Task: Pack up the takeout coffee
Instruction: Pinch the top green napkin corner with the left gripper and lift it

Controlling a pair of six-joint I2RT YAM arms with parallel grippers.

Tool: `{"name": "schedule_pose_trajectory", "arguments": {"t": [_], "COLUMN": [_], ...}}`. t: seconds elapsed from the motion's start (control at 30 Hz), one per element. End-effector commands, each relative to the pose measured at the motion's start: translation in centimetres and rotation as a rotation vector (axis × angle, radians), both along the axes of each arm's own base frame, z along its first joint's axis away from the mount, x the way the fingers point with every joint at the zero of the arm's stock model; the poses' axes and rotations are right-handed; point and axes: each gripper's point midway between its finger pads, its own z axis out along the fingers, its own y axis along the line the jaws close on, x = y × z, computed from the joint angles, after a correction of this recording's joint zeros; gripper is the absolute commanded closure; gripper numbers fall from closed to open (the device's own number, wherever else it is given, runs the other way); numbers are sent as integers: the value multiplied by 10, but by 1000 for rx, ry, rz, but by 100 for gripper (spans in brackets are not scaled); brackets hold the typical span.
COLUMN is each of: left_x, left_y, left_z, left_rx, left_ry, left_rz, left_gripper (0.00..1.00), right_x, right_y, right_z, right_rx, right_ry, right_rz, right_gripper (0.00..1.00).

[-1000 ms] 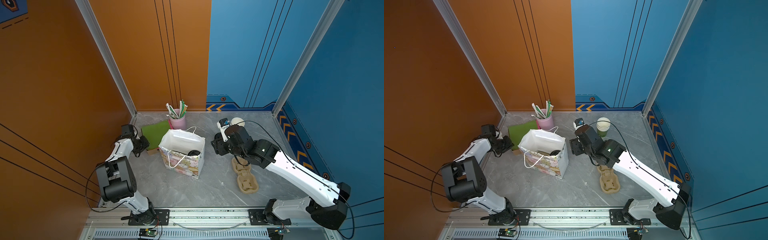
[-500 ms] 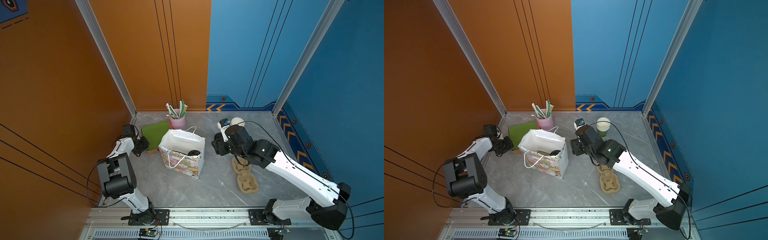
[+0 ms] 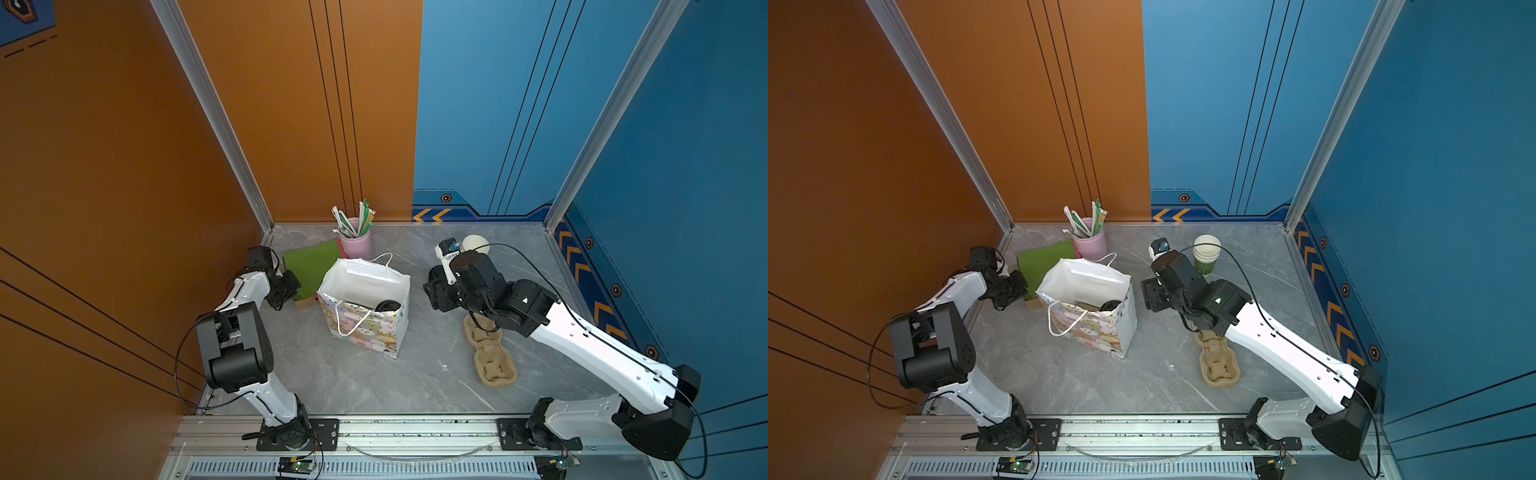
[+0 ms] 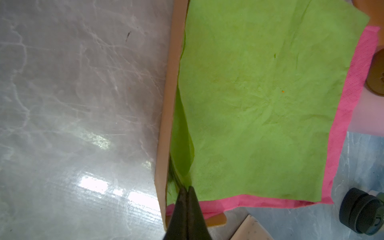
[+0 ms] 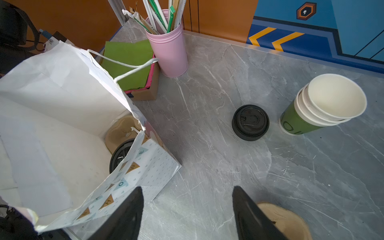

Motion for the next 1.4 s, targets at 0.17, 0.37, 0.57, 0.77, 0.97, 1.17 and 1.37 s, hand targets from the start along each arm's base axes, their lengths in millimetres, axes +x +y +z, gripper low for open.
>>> {"name": "schedule_pose_trajectory", "arguments": {"t": [0.17,0.37,0.57,0.77,0.97,1.17,1.37], "left_x": [1,-3,-17,-28,-12,5,18], "left_y": [-1,7,22,34,5,-10,3], "left_z": [12,43,66,70,63,74,100], "left_rx": [25,108,213,224,99,80,91], "left_ry": [-6,-60,-78,-84,-104,-148,-224], "left_rz": [-23,-20,-3,26,-58,-95,-67], "left_gripper": [100,100,100,100,82,61,56], "right_x": [-2,-2,0,0,-1,-2,-3], "right_y": [-8,-12,-12,-12,-13,-17,-22], "right_z": [6,5,5,3,1,1,-1], "right_rx": [29,31,31,32,34,35,35], "right_ry": [-11,-9,-5,-3,1,-2,-3], "right_rz": [-12,-18,-19,-18,-18,-23,-31], "right_gripper": [30,30,30,30,29,28,26]}}
